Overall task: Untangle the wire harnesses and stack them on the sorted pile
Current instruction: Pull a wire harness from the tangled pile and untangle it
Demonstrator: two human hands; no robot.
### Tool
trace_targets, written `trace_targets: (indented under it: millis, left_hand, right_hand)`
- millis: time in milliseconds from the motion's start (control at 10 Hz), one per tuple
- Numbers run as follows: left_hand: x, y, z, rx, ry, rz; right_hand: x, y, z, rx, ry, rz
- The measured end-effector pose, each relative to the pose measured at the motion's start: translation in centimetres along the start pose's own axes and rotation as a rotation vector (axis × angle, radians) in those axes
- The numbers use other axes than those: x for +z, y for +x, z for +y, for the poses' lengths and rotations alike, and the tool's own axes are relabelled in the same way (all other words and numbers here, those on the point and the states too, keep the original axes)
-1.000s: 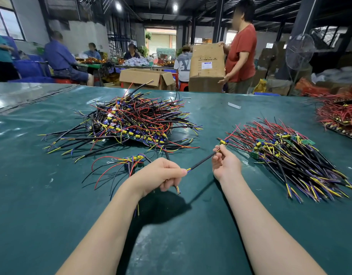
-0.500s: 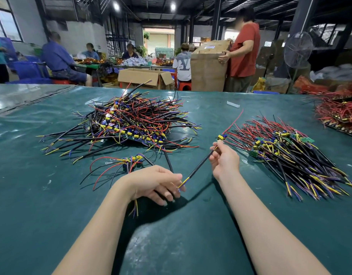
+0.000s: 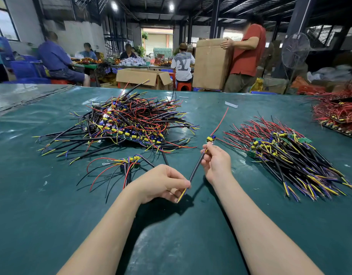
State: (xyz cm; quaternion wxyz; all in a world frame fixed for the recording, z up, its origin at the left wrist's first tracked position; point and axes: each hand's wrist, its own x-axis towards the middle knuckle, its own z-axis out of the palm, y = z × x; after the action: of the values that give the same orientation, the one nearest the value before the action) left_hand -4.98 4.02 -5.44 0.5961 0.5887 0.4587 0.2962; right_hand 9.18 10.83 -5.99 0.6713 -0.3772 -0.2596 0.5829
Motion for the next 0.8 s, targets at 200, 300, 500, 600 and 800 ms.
trace_targets:
  millis: [200,300,500,600,800]
  left_hand:
    - [-0.03,-0.07,-0.13,-0.032,0.048,-0.021]
    - [-0.10,-0.13,-0.14,-0.031,0.060,-0.017]
    - [-0.53,-0.45,0.27,-0.059,0.036,-0.103]
    - [-0.44,-0.42,0.21,-0.085,0.009,-0.101]
    - [-0.20,-0.44,0.23,-0.109,-0.040,-0.090]
  right_hand:
    - [-0.32,-0.12,0.02,-0.011,-0.027,0.007]
    - [-0.19,-0.21,0.05,-0.022,-0.036,-0.002]
    - [-0.03,-0.16,0.16,-0.041,-0.023,0.016]
    - [-0.20,-0.10,0.00,-0.045,0.027,0.041]
    - [-0.77,0.18,-0.45,-0.019,0.106,0.071]
